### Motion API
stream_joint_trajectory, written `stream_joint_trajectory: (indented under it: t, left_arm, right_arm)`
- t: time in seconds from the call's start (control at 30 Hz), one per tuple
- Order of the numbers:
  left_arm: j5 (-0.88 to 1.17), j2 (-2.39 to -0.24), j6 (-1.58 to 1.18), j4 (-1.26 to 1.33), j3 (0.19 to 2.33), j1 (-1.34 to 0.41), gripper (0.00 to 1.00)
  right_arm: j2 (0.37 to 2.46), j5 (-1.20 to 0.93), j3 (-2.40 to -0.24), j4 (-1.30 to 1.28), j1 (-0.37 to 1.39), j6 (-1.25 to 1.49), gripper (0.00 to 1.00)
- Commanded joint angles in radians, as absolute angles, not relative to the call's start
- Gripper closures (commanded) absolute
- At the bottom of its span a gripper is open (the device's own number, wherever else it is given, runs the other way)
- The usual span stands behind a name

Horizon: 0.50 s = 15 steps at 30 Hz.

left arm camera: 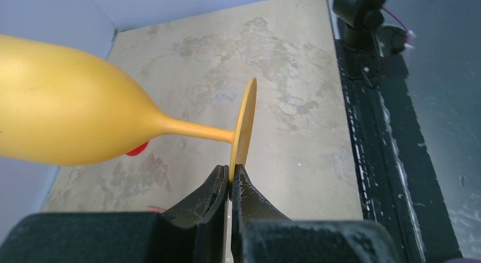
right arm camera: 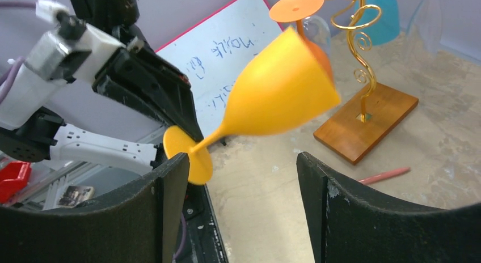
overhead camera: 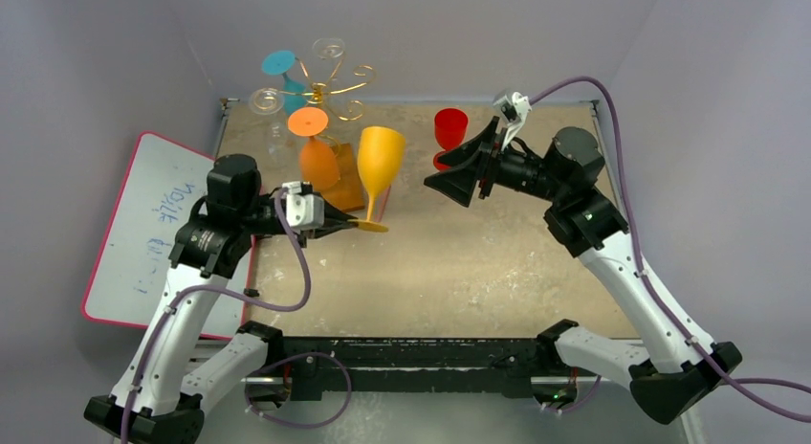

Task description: Place the wine glass upside down on the wine glass rack

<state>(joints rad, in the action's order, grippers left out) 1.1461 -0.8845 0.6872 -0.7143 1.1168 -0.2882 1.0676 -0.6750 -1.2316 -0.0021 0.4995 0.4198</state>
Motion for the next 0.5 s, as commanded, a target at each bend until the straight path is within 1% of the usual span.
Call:
stream_joint_trajectory:
  t: [0.0, 0.03, 0.1, 0.3, 0.37, 0.47]
  left_arm:
    - [1.018, -0.853, 0.278, -0.285, 1.108, -0.284, 1.00]
    - [0.957, -0.840, 0.156, -0.184, 1.082, -0.284, 1.00]
    - [0.880, -0.823, 0.050, -0.088, 1.047, -0.284, 1.00]
    - [0.857, -0.815, -0.108, 0.087, 1.020, -0.284, 1.00]
    - [0.832, -0.810, -0.196, 0.185, 1.005, -0.284, 1.00]
    - [0.766, -0.816, -0.330, 0.327, 0.994, -0.284, 1.00]
  right_arm:
    - [1.023, -0.664, -1.203, 0.118, 0.514, 0.356, 0.30]
    - [1.022, -0.661, -1.196, 0.126, 0.517, 0.354, 0.31]
    - [1.023, -0.659, -1.182, 0.150, 0.530, 0.358, 0.32]
    - [1.038, -0.610, -1.181, 0.136, 0.560, 0.342, 0.34]
    - [1.033, -0.597, -1.181, 0.132, 0.563, 0.340, 0.33]
    - [1.014, -0.551, -1.171, 0.119, 0.563, 0.336, 0.28]
